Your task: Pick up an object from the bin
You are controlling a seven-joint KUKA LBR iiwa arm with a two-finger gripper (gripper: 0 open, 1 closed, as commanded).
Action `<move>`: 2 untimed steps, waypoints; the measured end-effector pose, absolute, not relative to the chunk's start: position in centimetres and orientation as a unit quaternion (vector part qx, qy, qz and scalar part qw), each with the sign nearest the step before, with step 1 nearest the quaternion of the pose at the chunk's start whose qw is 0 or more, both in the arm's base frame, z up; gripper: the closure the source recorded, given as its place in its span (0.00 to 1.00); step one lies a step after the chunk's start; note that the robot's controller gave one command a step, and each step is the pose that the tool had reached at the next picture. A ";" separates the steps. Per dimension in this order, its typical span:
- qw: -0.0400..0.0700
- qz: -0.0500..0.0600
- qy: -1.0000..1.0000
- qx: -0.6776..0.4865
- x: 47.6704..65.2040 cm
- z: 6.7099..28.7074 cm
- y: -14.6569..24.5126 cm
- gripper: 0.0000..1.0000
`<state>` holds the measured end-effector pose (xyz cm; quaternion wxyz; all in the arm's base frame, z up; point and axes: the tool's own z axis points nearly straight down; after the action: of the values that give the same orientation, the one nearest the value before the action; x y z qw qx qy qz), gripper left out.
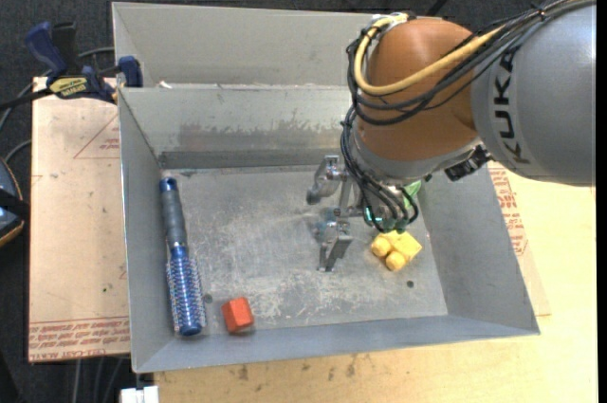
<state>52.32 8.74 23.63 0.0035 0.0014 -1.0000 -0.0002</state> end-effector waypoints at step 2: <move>-0.002 -0.004 -0.999 0.043 59.7 7.3 -2.1 0.00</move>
Offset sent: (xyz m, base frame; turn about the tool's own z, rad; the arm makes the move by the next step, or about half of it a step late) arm 0.0443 -0.0532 -0.1220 -0.0941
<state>59.73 -2.14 7.29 -0.0020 0.0427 -0.9991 -0.0035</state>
